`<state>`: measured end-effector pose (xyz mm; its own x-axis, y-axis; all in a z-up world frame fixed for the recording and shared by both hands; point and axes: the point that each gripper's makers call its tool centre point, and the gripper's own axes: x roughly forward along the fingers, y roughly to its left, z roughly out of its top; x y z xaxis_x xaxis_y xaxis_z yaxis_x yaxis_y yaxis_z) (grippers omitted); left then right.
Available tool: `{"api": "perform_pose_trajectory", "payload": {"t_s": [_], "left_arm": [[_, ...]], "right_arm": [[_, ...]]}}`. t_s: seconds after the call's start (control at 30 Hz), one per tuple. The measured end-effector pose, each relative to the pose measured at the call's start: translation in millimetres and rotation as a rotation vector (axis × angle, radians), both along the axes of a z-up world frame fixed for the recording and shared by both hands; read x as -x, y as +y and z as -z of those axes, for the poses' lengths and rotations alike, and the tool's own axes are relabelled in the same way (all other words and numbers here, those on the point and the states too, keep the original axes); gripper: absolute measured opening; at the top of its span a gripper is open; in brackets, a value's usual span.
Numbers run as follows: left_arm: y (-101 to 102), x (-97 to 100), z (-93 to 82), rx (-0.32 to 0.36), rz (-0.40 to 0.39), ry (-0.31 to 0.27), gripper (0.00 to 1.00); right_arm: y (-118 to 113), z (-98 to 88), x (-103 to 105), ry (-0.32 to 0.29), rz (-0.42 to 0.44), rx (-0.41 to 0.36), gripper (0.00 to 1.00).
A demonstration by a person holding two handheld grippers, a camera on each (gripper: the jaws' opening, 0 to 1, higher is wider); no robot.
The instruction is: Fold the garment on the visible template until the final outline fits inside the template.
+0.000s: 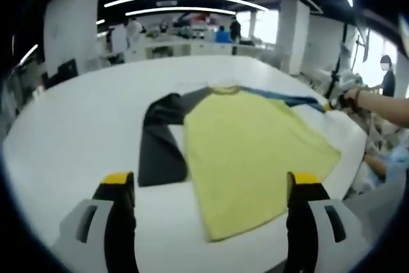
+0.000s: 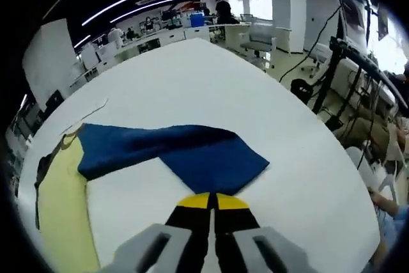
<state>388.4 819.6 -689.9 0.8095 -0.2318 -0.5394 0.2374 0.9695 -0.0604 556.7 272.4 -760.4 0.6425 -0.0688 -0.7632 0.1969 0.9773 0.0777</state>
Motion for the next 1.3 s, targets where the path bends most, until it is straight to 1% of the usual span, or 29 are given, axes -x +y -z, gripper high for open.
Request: {"api": "perform_pose_trajectory", "payload": {"t_s": [0.07, 0.13, 0.2, 0.23, 0.3, 0.43, 0.63, 0.77, 0.8, 0.87, 0.97, 1.07, 1.17, 1.3], "left_arm": [[-1.0, -0.6, 0.1, -0.001, 0.003, -0.001, 0.95], [-3.0, -0.4, 1.3, -0.002, 0.003, 0.003, 0.95], [-6.8, 0.5, 1.6, -0.003, 0.007, 0.005, 0.95], [-9.0, 1.2, 1.9, -0.002, 0.009, 0.007, 0.95], [-11.2, 1.9, 2.6, 0.0, 0.013, 0.01, 0.95], [-6.3, 1.5, 6.7, -0.002, 0.019, 0.013, 0.94], [-0.9, 0.9, 7.5, -0.005, 0.021, 0.009, 0.94], [0.8, 1.2, 8.6, -0.005, 0.021, 0.008, 0.94], [1.5, 1.3, 9.4, -0.005, 0.021, 0.008, 0.94], [-1.8, 2.4, 8.8, -0.005, 0.022, 0.01, 0.94], [-1.1, 2.2, 9.5, -0.005, 0.023, 0.009, 0.94], [-6.8, 2.9, 6.7, -0.003, 0.023, 0.008, 0.95], [-10.7, 3.4, 5.2, -0.005, 0.029, 0.01, 0.94], [-8.6, 3.0, 4.5, -0.009, 0.034, 0.007, 0.94]], "right_arm": [[-5.1, -2.4, 2.8, 0.006, -0.008, -0.004, 0.0], [-9.1, -4.5, 4.1, 0.004, -0.011, -0.035, 0.0], [-17.0, -3.5, 2.8, 0.014, -0.025, -0.028, 0.0], [-15.4, -5.2, 7.5, 0.019, -0.034, -0.026, 0.0], [-17.7, -5.0, 9.4, 0.031, -0.05, -0.024, 0.0], [-15.9, -6.3, 16.4, 0.047, -0.08, -0.01, 0.0], [-30.9, -2.7, 20.7, 0.097, -0.133, 0.047, 0.0], [-45.0, 0.3, 23.7, 0.128, -0.162, 0.11, 0.0], [-47.8, 1.0, 24.2, 0.135, -0.16, 0.116, 0.0], [-51.6, 1.1, 26.0, 0.147, -0.17, 0.134, 0.0], [-58.6, 1.5, 27.4, 0.159, -0.17, 0.144, 0.0], [-66.7, 6.2, 25.9, 0.17, -0.175, 0.151, 0.0], [-66.8, 8.7, 27.3, 0.174, -0.181, 0.149, 0.0], [-66.0, 11.1, 28.1, 0.184, -0.181, 0.146, 0.0]]}}
